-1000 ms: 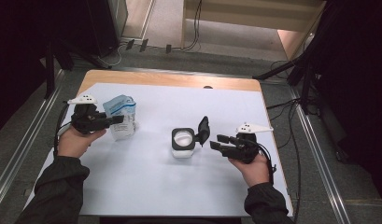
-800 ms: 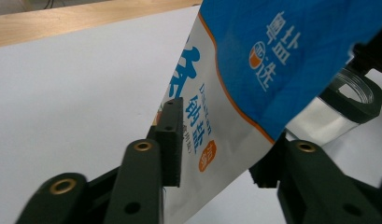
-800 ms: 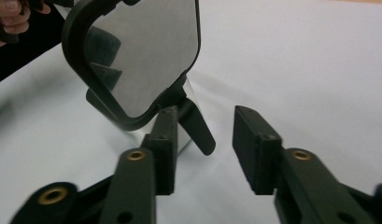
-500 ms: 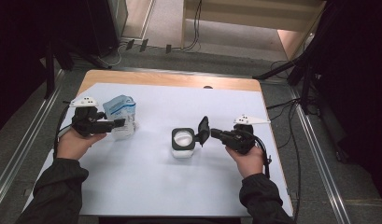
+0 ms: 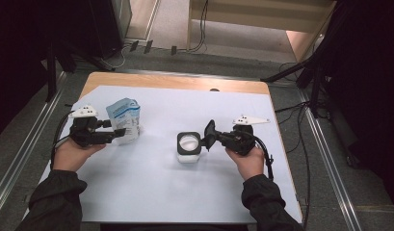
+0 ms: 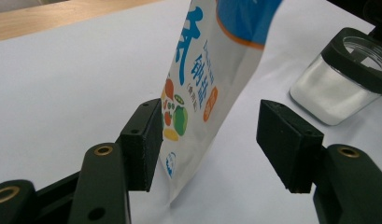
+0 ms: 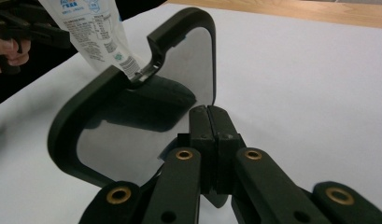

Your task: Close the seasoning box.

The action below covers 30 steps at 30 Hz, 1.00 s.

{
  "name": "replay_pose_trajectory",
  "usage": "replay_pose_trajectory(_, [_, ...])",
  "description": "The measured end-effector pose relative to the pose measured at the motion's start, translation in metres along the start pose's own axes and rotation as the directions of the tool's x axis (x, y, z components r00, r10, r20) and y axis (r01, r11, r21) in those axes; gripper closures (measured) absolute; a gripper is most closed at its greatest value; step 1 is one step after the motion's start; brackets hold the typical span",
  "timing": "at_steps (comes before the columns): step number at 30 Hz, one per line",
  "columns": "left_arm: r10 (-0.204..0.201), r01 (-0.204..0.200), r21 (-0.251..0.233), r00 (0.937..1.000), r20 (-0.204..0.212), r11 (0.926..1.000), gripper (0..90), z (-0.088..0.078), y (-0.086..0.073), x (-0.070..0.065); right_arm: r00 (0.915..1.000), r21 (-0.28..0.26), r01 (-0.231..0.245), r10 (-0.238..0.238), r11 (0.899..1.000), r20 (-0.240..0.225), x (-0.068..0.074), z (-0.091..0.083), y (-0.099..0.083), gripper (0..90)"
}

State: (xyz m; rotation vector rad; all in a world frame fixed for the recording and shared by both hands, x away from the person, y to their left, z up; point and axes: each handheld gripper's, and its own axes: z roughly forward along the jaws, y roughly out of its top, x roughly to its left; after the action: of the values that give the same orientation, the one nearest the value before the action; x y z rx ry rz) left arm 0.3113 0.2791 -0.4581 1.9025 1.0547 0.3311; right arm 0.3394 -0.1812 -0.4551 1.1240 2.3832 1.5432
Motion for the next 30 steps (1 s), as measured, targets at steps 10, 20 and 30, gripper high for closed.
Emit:
replay_pose_trajectory(10, [-0.012, 0.012, 0.004, 0.9999, 0.005, 0.9999, 40.7, -0.003, -0.011, 0.001, 1.0000, -0.002, -0.005, 0.005, 1.000, -0.008, 0.001, 0.002, 0.001, 90.0])
replay_pose_trajectory(20, [-0.023, 0.023, -0.001, 0.9997, -0.001, 0.9997, 40.4, -0.007, -0.014, 0.005, 0.9999, -0.011, 0.007, -0.007, 1.000, -0.011, 0.005, 0.006, 0.004, 90.0])
replay_pose_trajectory(30, [-0.030, 0.030, -0.002, 0.9995, -0.006, 0.9996, 40.1, -0.006, -0.016, 0.005, 0.9991, -0.002, 0.023, -0.023, 1.000, -0.035, 0.013, 0.013, 0.005, 90.0])
